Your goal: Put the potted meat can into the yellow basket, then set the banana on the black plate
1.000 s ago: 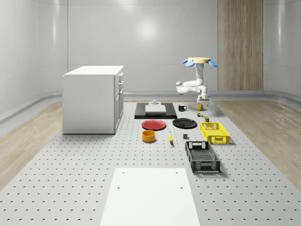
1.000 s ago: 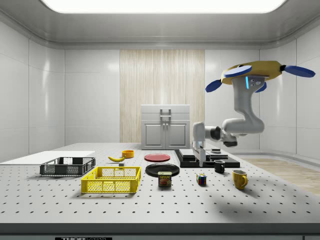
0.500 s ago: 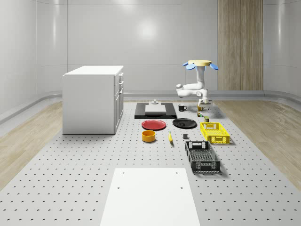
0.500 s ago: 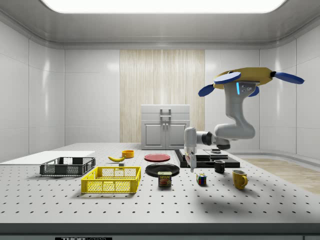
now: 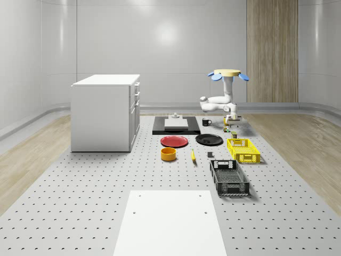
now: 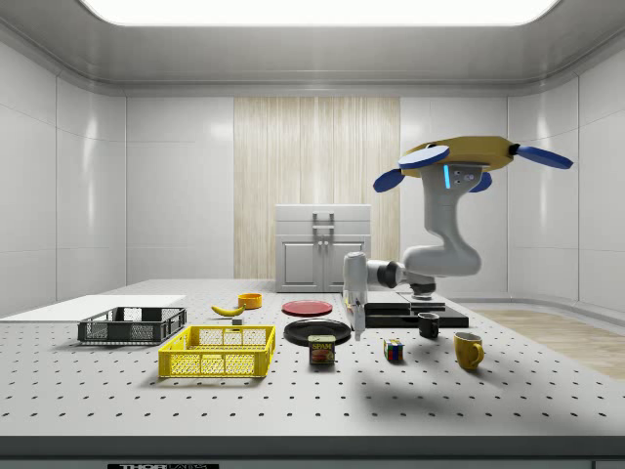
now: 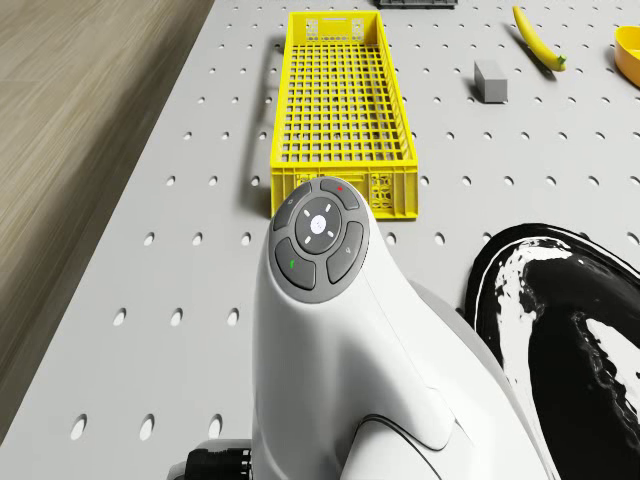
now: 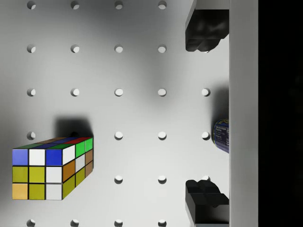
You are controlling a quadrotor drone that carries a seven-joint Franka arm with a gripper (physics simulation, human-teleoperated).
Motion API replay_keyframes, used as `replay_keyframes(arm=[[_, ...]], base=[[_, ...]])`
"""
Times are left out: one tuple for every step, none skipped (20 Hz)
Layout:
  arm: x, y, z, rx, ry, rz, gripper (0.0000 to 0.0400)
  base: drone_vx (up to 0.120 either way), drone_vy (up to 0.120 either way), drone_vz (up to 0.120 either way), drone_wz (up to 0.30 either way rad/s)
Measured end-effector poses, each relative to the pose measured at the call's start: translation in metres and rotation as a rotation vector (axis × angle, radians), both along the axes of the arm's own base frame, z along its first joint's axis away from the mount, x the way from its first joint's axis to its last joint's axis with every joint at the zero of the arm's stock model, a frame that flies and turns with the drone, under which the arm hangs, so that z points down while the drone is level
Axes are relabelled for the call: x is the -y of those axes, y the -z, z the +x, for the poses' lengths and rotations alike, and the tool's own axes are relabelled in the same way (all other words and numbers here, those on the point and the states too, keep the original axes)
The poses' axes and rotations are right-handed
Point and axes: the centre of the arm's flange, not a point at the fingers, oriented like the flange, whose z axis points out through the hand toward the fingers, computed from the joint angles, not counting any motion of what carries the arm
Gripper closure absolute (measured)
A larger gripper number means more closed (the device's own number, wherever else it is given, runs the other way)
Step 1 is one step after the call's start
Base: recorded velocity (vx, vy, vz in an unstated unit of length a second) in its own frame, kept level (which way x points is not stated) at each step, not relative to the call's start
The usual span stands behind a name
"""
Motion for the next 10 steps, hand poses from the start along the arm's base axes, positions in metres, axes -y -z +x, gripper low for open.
replay_keyframes(arm=[[0.0,0.0,0.0,0.0,0.0,0.0,0.0],[0.0,0.0,0.0,0.0,0.0,0.0,0.0],[0.0,0.0,0.0,0.0,0.0,0.0,0.0],[0.0,0.0,0.0,0.0,0.0,0.0,0.0],[0.0,0.0,0.0,0.0,0.0,0.0,0.0],[0.0,0.0,0.0,0.0,0.0,0.0,0.0],[0.0,0.0,0.0,0.0,0.0,0.0,0.0],[0.0,0.0,0.0,0.0,0.0,0.0,0.0],[0.0,0.0,0.0,0.0,0.0,0.0,0.0],[0.0,0.0,0.0,0.0,0.0,0.0,0.0]], base=[[0.12,0.0,0.0,0.0],[0.12,0.0,0.0,0.0],[0.12,-0.12,0.0,0.0],[0.12,-0.12,0.0,0.0],[0.12,0.0,0.0,0.0],[0.12,-0.08,0.0,0.0],[0.12,-0.12,0.0,0.0],[0.12,-0.12,0.0,0.0],[0.12,-0.08,0.0,0.0],[0.12,0.0,0.0,0.0]])
